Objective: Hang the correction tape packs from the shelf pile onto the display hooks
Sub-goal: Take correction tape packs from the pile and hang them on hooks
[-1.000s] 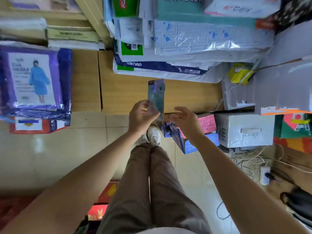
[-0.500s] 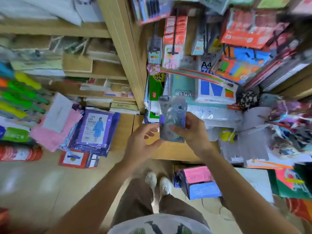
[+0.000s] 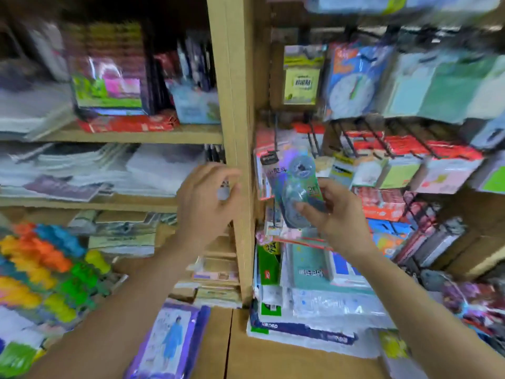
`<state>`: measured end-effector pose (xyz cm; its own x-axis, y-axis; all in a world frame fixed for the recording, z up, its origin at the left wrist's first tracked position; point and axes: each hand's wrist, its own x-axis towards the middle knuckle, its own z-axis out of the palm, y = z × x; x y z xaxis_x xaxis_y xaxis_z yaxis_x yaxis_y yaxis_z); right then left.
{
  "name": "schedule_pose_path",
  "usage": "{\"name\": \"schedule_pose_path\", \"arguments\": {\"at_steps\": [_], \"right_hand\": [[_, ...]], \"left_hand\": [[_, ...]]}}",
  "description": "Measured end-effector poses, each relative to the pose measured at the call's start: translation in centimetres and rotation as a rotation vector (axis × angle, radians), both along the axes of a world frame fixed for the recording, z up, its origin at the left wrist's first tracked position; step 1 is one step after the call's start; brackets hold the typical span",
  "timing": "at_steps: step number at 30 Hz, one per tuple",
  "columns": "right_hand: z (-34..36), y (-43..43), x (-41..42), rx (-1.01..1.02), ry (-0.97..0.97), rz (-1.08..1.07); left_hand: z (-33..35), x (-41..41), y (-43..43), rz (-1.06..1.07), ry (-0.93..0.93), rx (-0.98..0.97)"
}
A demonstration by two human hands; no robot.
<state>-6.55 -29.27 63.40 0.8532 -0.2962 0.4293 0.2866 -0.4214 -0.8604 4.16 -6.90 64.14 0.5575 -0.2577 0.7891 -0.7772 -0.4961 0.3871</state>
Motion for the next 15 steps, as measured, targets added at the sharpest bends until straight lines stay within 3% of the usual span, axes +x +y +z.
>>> {"name": "schedule_pose_path", "arguments": {"at_steps": [2,5,15], "right_hand": [[3.3,0.8,1.7,-0.035,-0.093,-0.048],[7.8,1.8,3.6,-0.042,-0.205,-0.089],[19.7,0.0,5.8,-0.248,-0.378,-0.264]], "left_hand": [[4.6,2.7,-0.4,0.024,-0.221,-0.007],[10.6,5.8,-1.1,0.056,-0.411,0.010],[23.0,11.1,-5.2,0.175,-0.628,0.092]]}}
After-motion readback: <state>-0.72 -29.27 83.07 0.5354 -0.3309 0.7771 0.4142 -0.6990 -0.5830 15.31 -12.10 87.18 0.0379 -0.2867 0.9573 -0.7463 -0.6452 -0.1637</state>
